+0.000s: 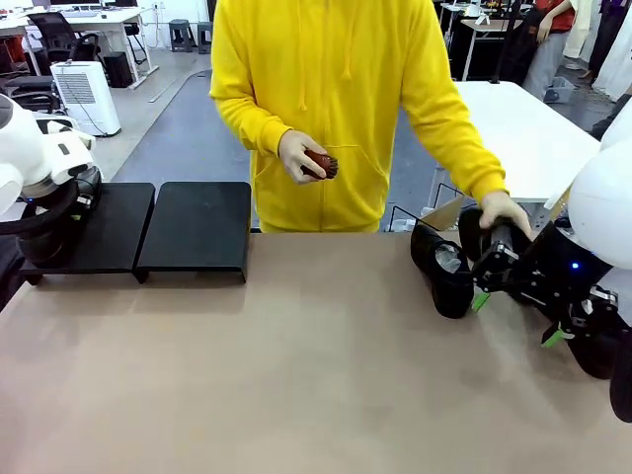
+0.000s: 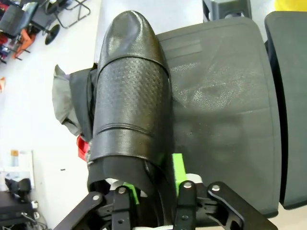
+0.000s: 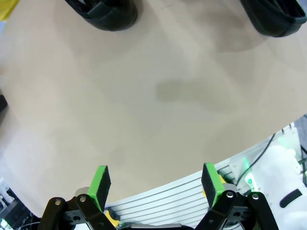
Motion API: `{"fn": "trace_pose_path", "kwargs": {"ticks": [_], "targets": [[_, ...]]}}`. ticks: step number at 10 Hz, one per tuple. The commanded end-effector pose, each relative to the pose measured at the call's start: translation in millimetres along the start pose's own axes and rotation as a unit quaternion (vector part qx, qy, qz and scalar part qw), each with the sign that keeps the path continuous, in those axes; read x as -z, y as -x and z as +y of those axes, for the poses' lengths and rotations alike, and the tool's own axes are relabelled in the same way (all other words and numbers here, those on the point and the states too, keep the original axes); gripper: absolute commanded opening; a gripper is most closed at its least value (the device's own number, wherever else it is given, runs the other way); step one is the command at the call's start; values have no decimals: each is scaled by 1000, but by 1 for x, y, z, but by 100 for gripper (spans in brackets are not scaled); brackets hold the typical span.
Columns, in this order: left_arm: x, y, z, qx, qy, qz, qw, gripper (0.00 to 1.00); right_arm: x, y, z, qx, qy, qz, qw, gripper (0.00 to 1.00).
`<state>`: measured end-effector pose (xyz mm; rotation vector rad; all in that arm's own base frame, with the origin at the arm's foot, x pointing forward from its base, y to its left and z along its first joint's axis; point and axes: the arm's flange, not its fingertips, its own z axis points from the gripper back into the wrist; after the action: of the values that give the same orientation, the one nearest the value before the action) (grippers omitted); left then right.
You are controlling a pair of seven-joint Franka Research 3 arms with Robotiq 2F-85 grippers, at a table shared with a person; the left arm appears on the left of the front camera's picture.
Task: Organize the shoes by placing them on the stand.
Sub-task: Place the Shoe from the middle of the table onto the Shoes Stand.
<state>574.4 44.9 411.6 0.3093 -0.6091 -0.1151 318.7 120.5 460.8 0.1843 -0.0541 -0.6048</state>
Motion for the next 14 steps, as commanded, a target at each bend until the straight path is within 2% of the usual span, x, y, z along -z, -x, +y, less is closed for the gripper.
{"fn": "trace_pose_path", "kwargs": {"ticks": [1, 3, 5, 8, 9, 10, 14], "targets": [[0, -3, 4, -16, -8, -4, 1000, 100, -23, 30, -15, -29, 10, 0, 1000, 100], [-6, -4, 4, -18, -11, -9, 1000, 100, -39, 59, -28, -73, 30, 25, 997, 100], [-35, 1, 1, -42, -13, -33, 998, 100, -43, 87, -41, -120, 46, 67, 989, 100], [-81, 10, -15, -58, -4, -59, 997, 100, -30, 93, -44, -137, 48, 92, 985, 100], [-51, -7, 1, -44, -6, -39, 998, 100, -25, 90, -40, -136, 49, 82, 986, 100], [-51, -7, 1, -44, -6, -39, 998, 100, -46, 99, -36, -134, 58, 84, 986, 100], [-51, -7, 1, -44, -6, -39, 998, 100, -46, 99, -36, -134, 58, 84, 986, 100]]}}
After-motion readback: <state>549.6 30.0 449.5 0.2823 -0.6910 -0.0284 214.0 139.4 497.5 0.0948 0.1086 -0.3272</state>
